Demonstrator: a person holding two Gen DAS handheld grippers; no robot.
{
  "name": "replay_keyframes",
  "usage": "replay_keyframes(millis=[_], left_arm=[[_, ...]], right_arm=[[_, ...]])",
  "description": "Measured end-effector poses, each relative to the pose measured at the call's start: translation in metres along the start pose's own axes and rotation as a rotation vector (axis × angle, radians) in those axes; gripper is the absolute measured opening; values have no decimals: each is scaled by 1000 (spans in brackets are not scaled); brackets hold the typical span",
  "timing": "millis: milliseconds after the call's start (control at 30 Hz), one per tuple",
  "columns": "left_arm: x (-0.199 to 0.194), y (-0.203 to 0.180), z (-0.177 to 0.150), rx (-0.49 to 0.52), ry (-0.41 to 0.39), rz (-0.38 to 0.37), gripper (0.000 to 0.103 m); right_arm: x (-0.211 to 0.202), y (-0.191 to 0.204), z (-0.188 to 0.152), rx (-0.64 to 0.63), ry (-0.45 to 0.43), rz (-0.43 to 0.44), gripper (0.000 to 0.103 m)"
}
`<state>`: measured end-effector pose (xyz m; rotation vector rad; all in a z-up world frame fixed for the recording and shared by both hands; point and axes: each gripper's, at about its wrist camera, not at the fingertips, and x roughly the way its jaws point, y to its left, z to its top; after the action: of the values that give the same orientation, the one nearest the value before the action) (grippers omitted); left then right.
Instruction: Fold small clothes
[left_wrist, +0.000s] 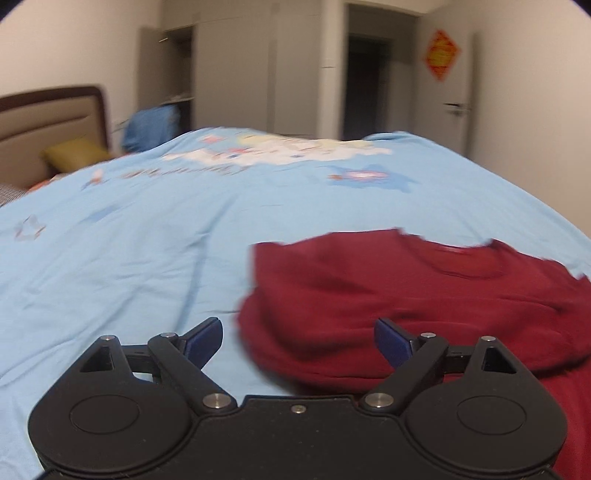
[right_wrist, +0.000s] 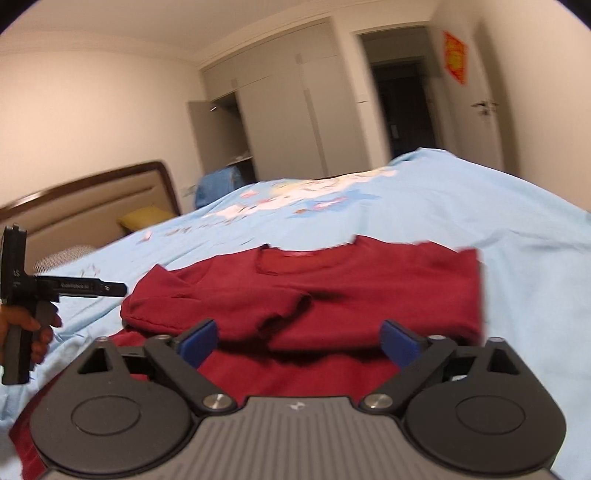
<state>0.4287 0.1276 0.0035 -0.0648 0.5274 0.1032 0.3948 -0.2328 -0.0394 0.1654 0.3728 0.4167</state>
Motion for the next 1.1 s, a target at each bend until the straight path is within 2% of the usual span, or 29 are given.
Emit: replay_keyframes(millis=[100,167,333,433,467,500,600,633,667,733,767,833,900,967,1100], left_arm=[[9,32,3,-74,24,28,82],[16,47,8,-115,32,23,80],[46,63,32,-242,39,-54,80],[68,61,45,-297,63,-81,79],[78,59,49,-317,75,-90,76],[86,57,52,-335,86,-99,74],[107,50,59,-382,100,-130,58],[111,46,62,-381,100,-137,44],[114,41,65,-369,99,-137,26],[116,26,70,-304,79,-114,13],[114,17,72,-254,57,-108,10],[111,1,74,-166,29,-131,9],[109,-11,74,-119,33,-161,11],[107,-14,74,-116,41,-151,28],[97,3,73,-161,14,-133,46]], right_arm=[[35,10,14,-36,41,7,82],[57,13,19,-25,73,17,79],[101,10,22,68,140,52,73],[118,12,17,85,153,36,49],[120,13,14,77,148,20,37],[121,13,10,71,141,16,30],[117,10,1,68,116,16,21],[116,8,-1,73,110,18,20],[114,7,-2,82,103,19,17],[109,4,-4,97,83,11,12],[106,3,-5,103,67,7,11],[97,2,-7,111,23,-17,10],[92,0,-9,120,1,-37,10],[92,-3,-10,134,6,-36,10],[93,-6,-9,145,-1,-39,10]])
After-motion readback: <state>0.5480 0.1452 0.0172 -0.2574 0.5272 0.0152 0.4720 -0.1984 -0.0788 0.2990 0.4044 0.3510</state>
